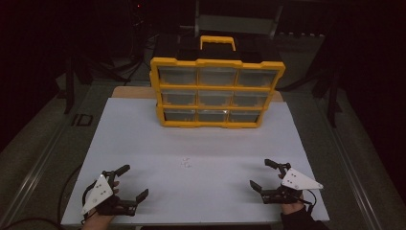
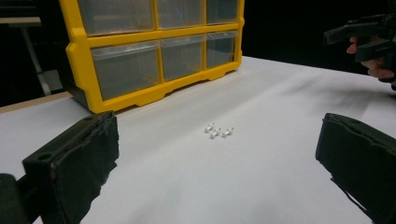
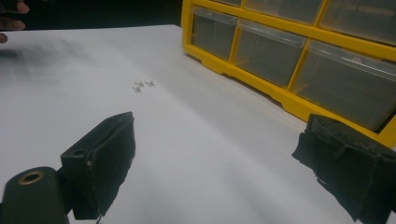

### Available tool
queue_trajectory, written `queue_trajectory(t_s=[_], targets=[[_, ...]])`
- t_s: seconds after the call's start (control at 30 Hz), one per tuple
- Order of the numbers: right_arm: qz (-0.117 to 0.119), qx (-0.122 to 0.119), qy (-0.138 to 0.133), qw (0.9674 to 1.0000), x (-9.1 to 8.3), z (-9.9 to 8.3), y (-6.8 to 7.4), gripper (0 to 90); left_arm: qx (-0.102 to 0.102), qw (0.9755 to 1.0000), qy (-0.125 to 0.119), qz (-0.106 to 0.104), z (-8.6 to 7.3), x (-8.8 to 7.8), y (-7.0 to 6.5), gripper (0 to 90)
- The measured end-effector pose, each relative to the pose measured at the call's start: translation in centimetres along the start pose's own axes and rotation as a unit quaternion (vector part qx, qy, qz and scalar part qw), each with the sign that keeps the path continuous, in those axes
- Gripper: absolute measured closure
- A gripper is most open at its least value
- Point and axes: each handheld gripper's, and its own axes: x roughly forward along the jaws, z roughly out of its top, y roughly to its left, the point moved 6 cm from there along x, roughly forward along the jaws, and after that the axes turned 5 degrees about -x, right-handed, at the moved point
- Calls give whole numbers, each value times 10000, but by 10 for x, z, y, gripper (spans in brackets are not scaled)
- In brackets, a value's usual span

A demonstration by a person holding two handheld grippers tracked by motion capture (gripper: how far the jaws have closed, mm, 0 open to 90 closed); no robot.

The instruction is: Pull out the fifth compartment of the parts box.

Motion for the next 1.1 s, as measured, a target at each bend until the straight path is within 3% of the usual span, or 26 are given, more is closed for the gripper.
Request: queue_trajectory(t_s=[0.37, 0.77, 1.1], targets=[[-68, -146, -22, 9999, -3, 5, 2, 100, 49, 10000, -37, 60, 1, -1, 1, 0], [42, -213, 22, 9998, -5, 14, 9, 98, 46, 9999, -73, 61, 2, -1, 0, 0], [-160, -379, -33, 9991, -10, 29, 8, 98, 14, 9999, -79, 77, 2, -1, 1, 0]])
